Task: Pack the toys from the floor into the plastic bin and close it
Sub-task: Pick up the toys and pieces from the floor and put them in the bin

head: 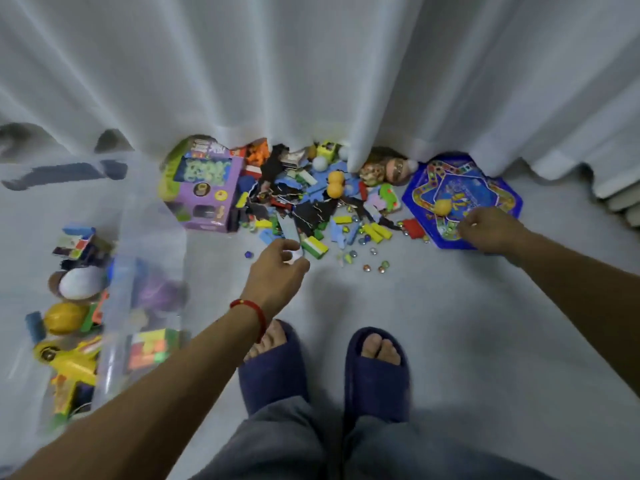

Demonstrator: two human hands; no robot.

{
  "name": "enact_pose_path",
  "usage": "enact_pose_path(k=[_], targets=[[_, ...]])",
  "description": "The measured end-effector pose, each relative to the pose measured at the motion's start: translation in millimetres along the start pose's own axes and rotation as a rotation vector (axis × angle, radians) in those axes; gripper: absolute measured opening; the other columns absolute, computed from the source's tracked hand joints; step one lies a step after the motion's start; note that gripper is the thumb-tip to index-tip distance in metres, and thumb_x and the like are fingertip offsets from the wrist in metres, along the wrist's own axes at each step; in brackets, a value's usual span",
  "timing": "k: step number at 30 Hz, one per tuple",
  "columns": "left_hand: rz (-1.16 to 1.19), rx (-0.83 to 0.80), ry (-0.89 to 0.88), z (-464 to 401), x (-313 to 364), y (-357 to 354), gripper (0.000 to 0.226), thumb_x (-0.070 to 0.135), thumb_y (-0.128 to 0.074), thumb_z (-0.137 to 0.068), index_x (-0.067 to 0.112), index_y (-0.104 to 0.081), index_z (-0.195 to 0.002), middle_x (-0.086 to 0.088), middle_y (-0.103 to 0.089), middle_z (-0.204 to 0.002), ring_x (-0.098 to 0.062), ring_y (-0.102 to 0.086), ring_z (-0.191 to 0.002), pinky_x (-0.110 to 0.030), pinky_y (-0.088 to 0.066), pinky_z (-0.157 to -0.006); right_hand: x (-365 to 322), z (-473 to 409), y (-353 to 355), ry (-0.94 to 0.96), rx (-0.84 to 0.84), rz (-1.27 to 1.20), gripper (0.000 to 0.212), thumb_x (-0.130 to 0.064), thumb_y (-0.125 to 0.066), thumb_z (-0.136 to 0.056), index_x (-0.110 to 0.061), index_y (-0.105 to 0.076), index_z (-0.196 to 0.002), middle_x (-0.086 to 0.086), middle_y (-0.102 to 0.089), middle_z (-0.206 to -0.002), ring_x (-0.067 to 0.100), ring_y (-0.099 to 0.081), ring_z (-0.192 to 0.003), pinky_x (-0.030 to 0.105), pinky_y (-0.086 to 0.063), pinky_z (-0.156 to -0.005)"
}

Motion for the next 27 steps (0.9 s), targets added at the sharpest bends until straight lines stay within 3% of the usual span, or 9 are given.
enact_pose_path(k=[4, 8, 12, 14, 19, 24, 27], targets=[[-0.176, -0.020, -0.069, -53, -5, -56, 0.037, 0.026, -0.062, -0.090, 0.024, -0.056, -0.127, -0.002, -0.058, -0.129, -0.021, -0.059, -0.110, -0.040, -0.052, -0.093, 44, -41, -37, 0.018, 0.094, 0.038, 0.047, -0.021, -0.071, -0.088, -0.006, -0.058, -0.131, 0.020, -0.060, -0.127, 0.037, -0.056, -0.118, 0.043, -0.047, -0.097], [-0.281, 0.039, -0.177, -91, 1, -80, 0.036, 0.026, -0.063, -0.092, 0.020, -0.056, -0.128, -0.003, -0.060, -0.128, -0.018, -0.057, -0.109, -0.027, -0.044, -0.082, 41, -84, -62, 0.094, 0.241, -0.005, 0.069, -0.022, -0.074, -0.088, -0.011, -0.041, -0.147, 0.018, -0.044, -0.147, 0.036, -0.042, -0.135, 0.052, -0.041, -0.109], [-0.327, 0.079, -0.257, -115, 7, -88, 0.032, 0.023, -0.062, -0.092, 0.019, -0.058, -0.124, -0.004, -0.062, -0.121, -0.015, -0.057, -0.103, -0.022, -0.042, -0.077, 19, -129, -71, 0.158, 0.264, 0.015, 0.066, -0.026, -0.065, -0.096, -0.020, -0.032, -0.153, 0.011, -0.025, -0.162, 0.034, -0.025, -0.149, 0.055, -0.031, -0.116], [-0.335, 0.078, -0.281, -126, 14, -89, 0.030, 0.022, -0.061, -0.092, 0.019, -0.059, -0.122, -0.003, -0.062, -0.117, -0.015, -0.057, -0.099, -0.019, -0.040, -0.073, 2, -144, -67, 0.196, 0.281, 0.033, 0.062, -0.026, -0.065, -0.095, -0.021, -0.036, -0.150, 0.011, -0.030, -0.160, 0.034, -0.029, -0.147, 0.054, -0.036, -0.113], [-0.436, 0.007, -0.414, -161, 45, -105, 0.038, 0.015, -0.062, -0.088, 0.016, -0.058, -0.126, -0.005, -0.059, -0.119, -0.021, -0.054, -0.105, -0.026, -0.039, -0.083, -38, -164, -71, 0.319, 0.314, 0.162, 0.058, -0.032, -0.069, -0.091, -0.018, -0.045, -0.142, 0.011, -0.049, -0.143, 0.036, -0.045, -0.130, 0.050, -0.043, -0.100], [-0.598, -0.081, -0.659, -206, 90, -149, 0.035, 0.010, -0.053, -0.078, 0.003, -0.062, -0.111, -0.019, -0.059, -0.110, -0.037, -0.053, -0.098, -0.045, -0.048, -0.079, -69, -173, -74, 0.416, 0.320, 0.119, 0.078, -0.031, -0.073, -0.086, -0.019, -0.031, -0.151, 0.014, -0.042, -0.145, 0.038, -0.042, -0.130, 0.052, -0.045, -0.101], [-0.698, -0.001, -0.744, -233, 114, -168, 0.052, -0.001, -0.056, -0.077, 0.002, -0.056, -0.128, -0.025, -0.054, -0.125, -0.044, -0.052, -0.106, -0.049, -0.049, -0.084, -83, -185, -71, 0.446, 0.275, 0.002, 0.093, -0.023, -0.078, -0.078, -0.023, -0.024, -0.153, 0.015, -0.035, -0.147, 0.038, -0.042, -0.130, 0.053, -0.048, -0.101]])
Point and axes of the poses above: each hand's wrist, its own z-axis away from the middle knuckle, its own y-axis out of the back of the hand, x = y × z, the point moved 8 cm from there along -z, towards the middle knuckle
